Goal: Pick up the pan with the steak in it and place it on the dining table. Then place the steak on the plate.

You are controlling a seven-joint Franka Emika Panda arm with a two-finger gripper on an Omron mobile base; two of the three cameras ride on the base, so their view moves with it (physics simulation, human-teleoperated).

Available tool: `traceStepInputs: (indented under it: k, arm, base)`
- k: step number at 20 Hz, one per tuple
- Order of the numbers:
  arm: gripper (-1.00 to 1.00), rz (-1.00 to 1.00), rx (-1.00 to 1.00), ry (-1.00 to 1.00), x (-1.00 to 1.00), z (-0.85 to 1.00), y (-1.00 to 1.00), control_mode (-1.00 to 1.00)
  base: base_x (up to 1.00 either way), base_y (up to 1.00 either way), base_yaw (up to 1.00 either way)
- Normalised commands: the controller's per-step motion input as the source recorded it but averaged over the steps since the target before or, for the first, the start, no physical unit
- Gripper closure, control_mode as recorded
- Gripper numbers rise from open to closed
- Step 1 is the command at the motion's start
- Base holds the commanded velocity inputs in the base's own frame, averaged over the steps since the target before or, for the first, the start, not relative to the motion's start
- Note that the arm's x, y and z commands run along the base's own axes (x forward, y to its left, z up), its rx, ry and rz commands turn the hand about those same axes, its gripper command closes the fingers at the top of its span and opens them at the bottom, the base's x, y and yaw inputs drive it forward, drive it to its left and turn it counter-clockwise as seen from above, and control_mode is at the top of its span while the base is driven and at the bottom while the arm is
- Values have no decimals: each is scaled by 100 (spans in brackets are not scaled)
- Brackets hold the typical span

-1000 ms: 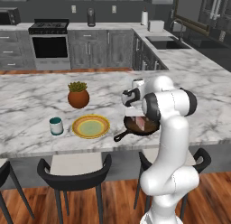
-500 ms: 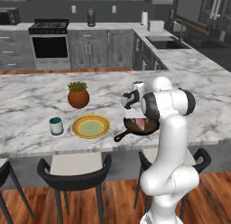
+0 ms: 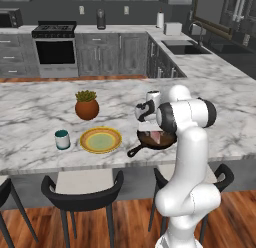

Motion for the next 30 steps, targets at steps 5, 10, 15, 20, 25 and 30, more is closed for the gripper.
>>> traceStepInputs:
  k: [5,10,15,20,25,30]
  arm:
    - [100,0,0,-4,2,-8,0,-100]
    - [100,0,3,-5,0,14,0,-100]
    - [100,0,4,0,0,43,0,-100]
    - [100,0,5,0,-2,62,0,-100]
    - [100,0,8,-3,-5,58,0,-100]
    - [100,1,6,0,-2,41,30,-100]
  base:
    - [0,0,0]
    - [0,0,0]
    - [0,0,0]
    - [0,0,0]
    - [0,0,0]
    - [0,0,0]
